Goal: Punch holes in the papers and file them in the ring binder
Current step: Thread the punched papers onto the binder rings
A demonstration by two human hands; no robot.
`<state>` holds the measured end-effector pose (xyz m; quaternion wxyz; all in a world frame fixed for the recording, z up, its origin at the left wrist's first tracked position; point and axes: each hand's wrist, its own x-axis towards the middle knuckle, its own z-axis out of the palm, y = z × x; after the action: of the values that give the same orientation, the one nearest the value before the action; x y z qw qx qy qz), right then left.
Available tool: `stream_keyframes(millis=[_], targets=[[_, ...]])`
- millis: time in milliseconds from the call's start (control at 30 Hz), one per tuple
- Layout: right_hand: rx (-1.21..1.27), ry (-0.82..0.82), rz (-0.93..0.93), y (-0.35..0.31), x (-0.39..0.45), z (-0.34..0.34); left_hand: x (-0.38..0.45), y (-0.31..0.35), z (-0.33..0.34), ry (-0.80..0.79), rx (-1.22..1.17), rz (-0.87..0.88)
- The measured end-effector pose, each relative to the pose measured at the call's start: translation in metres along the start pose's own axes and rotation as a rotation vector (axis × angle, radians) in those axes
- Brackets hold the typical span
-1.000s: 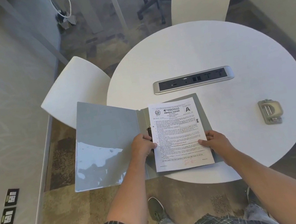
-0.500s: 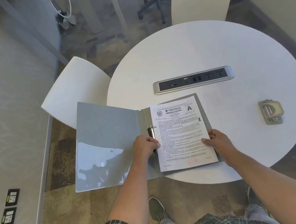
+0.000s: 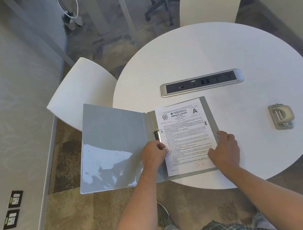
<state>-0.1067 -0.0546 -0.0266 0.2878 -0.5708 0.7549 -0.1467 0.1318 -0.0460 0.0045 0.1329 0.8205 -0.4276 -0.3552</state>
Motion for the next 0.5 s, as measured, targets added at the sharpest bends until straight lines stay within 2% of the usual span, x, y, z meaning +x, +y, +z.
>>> stream_keyframes(millis=[67, 167, 233, 300, 500], targets=[[-0.051, 0.012, -0.157, -0.013, -0.007, 0.005, -0.002, -0.002, -0.001, 0.056, 0.005, 0.016], [0.107, -0.291, -0.314, -0.038, -0.012, 0.014, -0.007, -0.008, -0.002, 0.075, -0.013, -0.02], [0.044, -0.49, -0.389, -0.05, -0.015, 0.021, -0.009, -0.013, -0.001, 0.066, -0.024, -0.058], [-0.088, -0.601, -0.442, -0.059, -0.017, 0.028, -0.012, -0.016, -0.001, 0.076, -0.033, -0.073], [-0.313, -0.63, -0.596, -0.059, -0.017, 0.041, -0.017, -0.02, 0.002, 0.058, -0.059, -0.097]])
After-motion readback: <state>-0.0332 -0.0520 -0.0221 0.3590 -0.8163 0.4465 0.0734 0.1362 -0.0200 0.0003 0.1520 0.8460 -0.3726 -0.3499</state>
